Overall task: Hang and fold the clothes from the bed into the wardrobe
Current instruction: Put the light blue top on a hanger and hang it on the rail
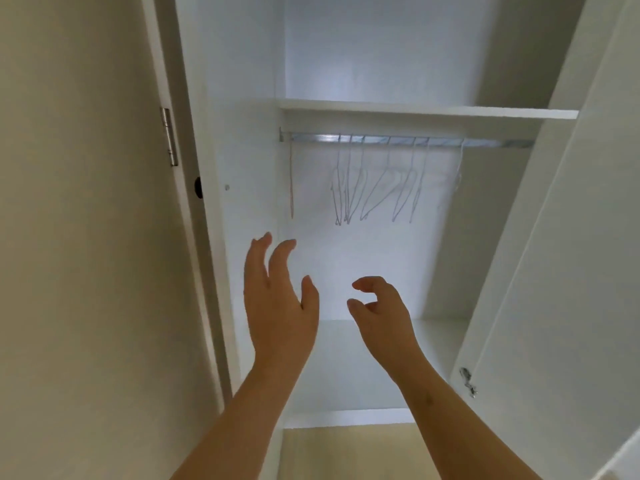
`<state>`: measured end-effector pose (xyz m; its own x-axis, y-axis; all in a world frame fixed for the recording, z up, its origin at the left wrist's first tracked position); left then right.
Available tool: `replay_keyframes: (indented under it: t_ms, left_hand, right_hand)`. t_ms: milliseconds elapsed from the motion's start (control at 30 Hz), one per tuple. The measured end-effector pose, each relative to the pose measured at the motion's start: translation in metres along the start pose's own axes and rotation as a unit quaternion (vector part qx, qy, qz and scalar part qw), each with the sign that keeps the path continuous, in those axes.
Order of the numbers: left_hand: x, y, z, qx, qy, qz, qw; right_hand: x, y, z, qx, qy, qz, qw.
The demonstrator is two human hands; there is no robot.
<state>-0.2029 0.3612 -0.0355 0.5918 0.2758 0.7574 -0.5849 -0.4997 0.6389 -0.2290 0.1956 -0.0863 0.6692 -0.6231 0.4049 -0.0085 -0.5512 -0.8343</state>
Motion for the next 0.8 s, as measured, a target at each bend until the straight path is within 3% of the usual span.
replay_keyframes:
  t_ms: [167,367,567,800]
  left_hand:
    - [-0.091,0.052,0.074,-0.127,-0.238,-0.085,0.959]
    - [-0.223,0.175,0.098,-0.256,-0.425,-0.05,0.866]
    - [-0.379,0.28,0.055,-0.305,-0.607,0.002,0.734]
    - [-0.55,0.366,-0.064,-0.314,-0.764,0.064,0.56]
  right_hand:
    - [-0.032,0.053,-0.098,-0.064,0.1,0.066,0.991]
    - [-0.124,0.113,-0.248,-0.131,0.236,0.167,0.948]
    - [-0.263,0.145,-0.386,-0.16,0.397,0.279,0.859]
    - [-0.471,0.152,-0.486,-0.209,0.532,0.389,0.723]
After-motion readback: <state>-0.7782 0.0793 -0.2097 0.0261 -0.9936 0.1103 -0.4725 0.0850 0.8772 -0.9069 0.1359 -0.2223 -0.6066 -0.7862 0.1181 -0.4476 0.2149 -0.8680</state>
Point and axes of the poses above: each hand's wrist, its own x-axis towards the middle knuckle, its own z-axis out of the palm, y = z × x, the point moved 8 cm from there along x, towards the middle knuckle, and after that the axes turned 14 degrees about y, right-handed, at the moved point
